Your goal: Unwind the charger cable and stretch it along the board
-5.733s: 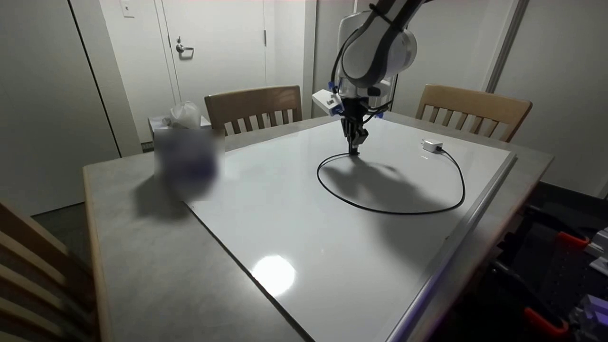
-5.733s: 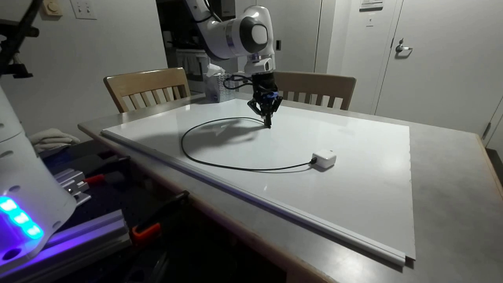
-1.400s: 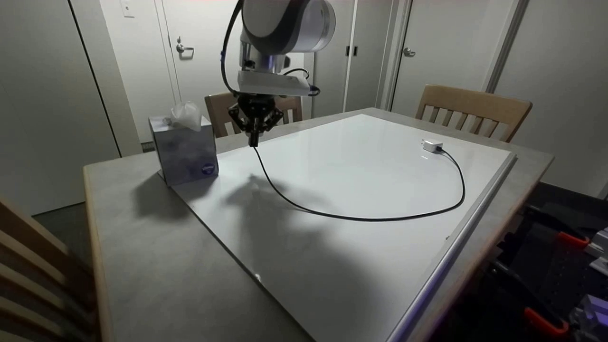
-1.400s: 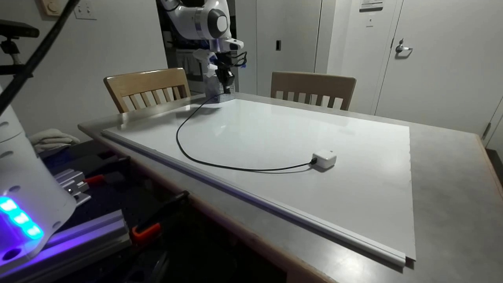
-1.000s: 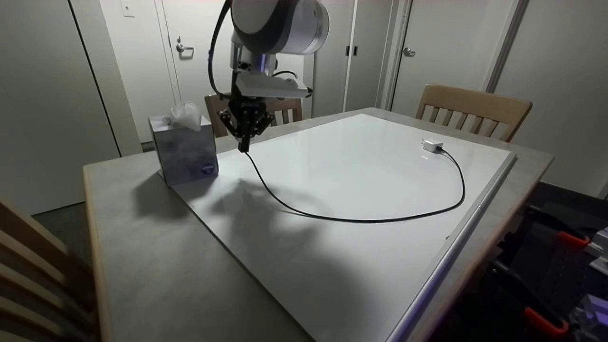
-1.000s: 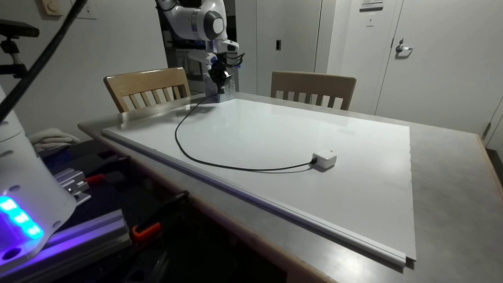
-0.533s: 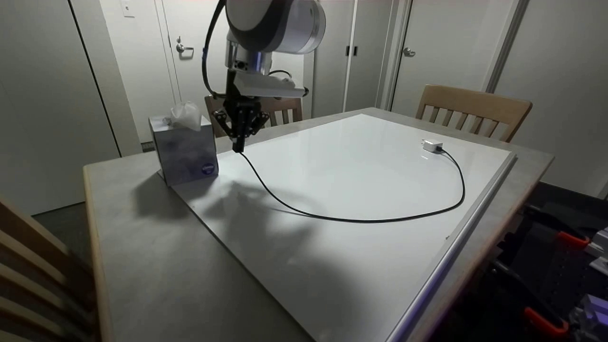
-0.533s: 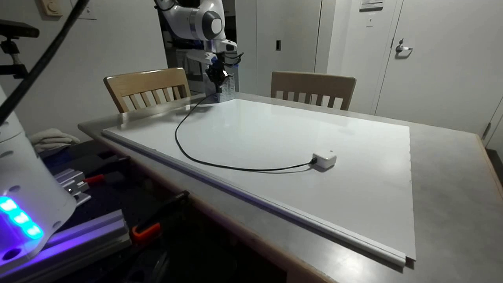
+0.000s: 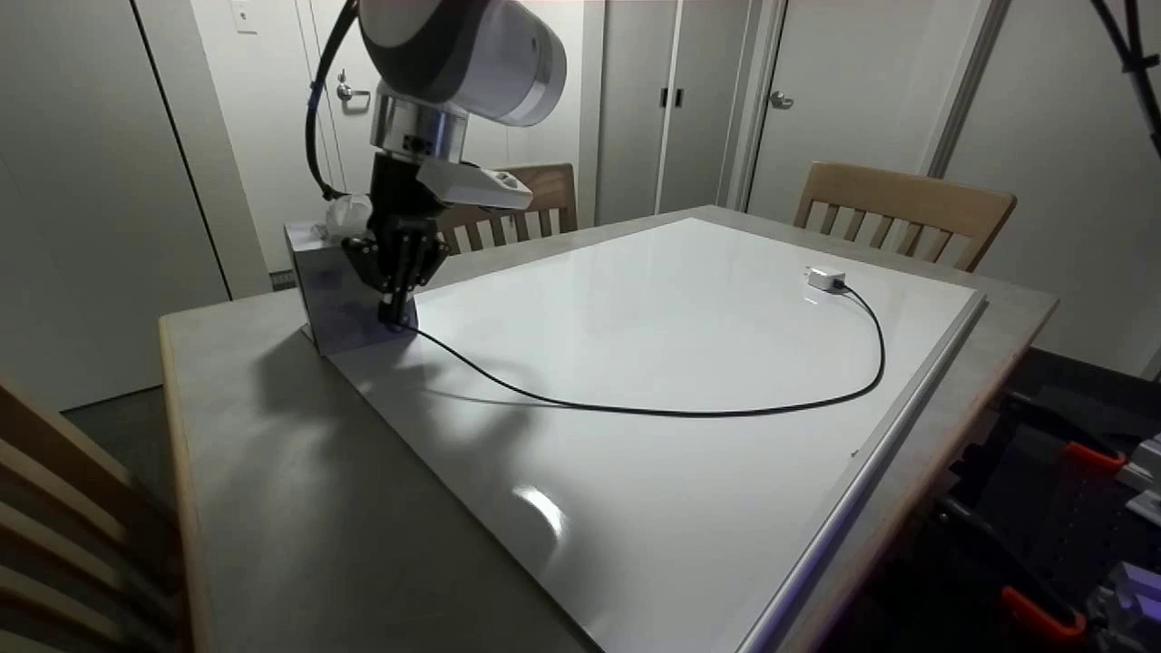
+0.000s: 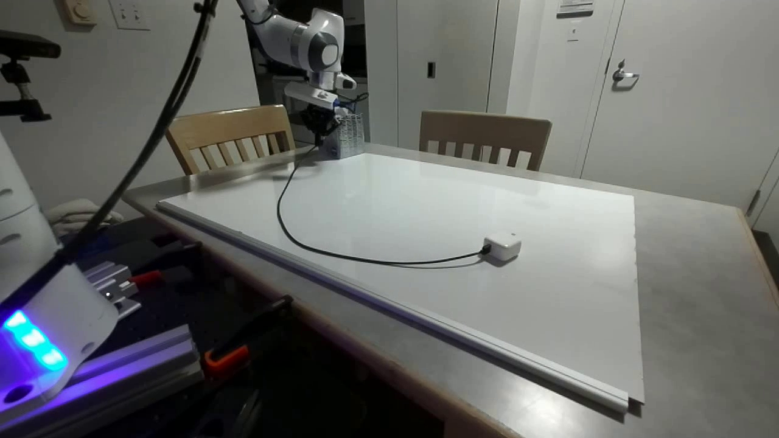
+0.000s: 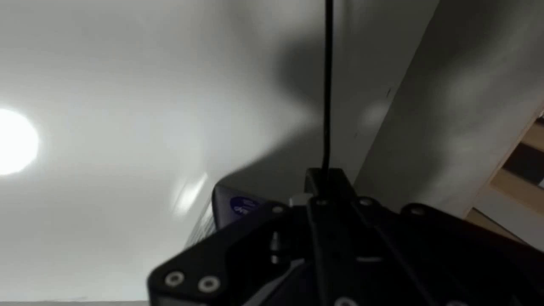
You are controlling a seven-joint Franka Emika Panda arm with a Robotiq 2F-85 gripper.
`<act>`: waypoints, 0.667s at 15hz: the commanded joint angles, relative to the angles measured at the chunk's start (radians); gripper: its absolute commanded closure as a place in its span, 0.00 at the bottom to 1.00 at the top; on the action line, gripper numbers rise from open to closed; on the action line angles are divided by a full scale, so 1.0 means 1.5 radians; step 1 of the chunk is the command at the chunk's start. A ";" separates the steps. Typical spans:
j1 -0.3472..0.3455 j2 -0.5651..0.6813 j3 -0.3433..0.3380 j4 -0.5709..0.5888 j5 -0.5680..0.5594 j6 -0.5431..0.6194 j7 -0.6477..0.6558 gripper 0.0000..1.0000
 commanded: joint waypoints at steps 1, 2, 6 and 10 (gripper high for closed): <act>0.006 0.014 -0.001 0.021 0.009 -0.022 -0.032 0.99; 0.007 0.022 0.001 0.030 0.009 -0.027 -0.039 0.94; 0.010 0.022 -0.002 0.030 0.008 -0.027 -0.035 0.99; 0.022 0.023 0.014 0.053 -0.008 -0.080 -0.090 0.99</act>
